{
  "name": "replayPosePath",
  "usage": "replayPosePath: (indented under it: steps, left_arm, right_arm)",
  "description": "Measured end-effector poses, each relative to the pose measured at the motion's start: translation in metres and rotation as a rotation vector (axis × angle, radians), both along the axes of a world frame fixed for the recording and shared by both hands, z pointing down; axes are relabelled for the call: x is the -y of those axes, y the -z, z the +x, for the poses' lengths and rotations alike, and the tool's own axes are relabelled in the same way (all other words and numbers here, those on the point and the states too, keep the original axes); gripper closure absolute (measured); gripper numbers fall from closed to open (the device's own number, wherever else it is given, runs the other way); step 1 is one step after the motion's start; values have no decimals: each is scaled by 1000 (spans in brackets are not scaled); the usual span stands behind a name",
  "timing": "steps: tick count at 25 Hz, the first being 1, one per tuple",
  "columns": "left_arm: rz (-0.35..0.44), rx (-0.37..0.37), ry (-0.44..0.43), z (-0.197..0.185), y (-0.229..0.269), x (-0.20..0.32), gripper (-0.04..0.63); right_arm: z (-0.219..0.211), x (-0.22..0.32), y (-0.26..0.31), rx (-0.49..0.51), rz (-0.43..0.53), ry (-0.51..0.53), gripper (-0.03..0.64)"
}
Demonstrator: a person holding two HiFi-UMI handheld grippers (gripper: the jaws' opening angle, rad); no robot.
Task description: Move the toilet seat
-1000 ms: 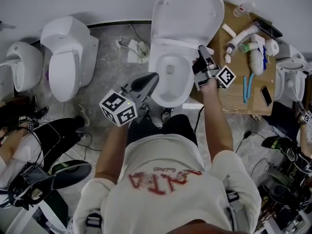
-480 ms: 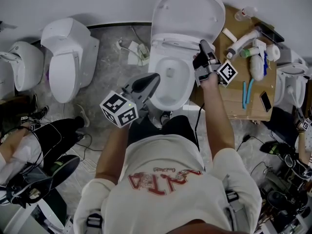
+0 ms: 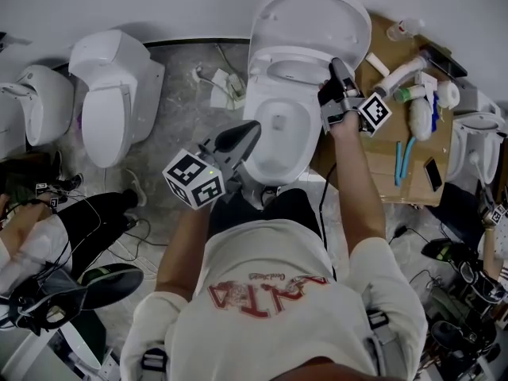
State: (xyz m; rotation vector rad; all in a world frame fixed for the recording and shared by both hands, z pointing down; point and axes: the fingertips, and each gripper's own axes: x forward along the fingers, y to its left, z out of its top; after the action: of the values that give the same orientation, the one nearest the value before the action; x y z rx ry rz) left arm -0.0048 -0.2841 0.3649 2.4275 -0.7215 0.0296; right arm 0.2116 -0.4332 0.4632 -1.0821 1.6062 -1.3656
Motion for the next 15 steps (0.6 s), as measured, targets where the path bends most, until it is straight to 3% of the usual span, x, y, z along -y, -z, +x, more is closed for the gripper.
replayPosePath:
  steps: [15]
  left_arm:
    - [-17, 6, 40, 10, -5, 26, 584]
  right_arm:
    - [19, 64, -3, -1, -12, 30, 457]
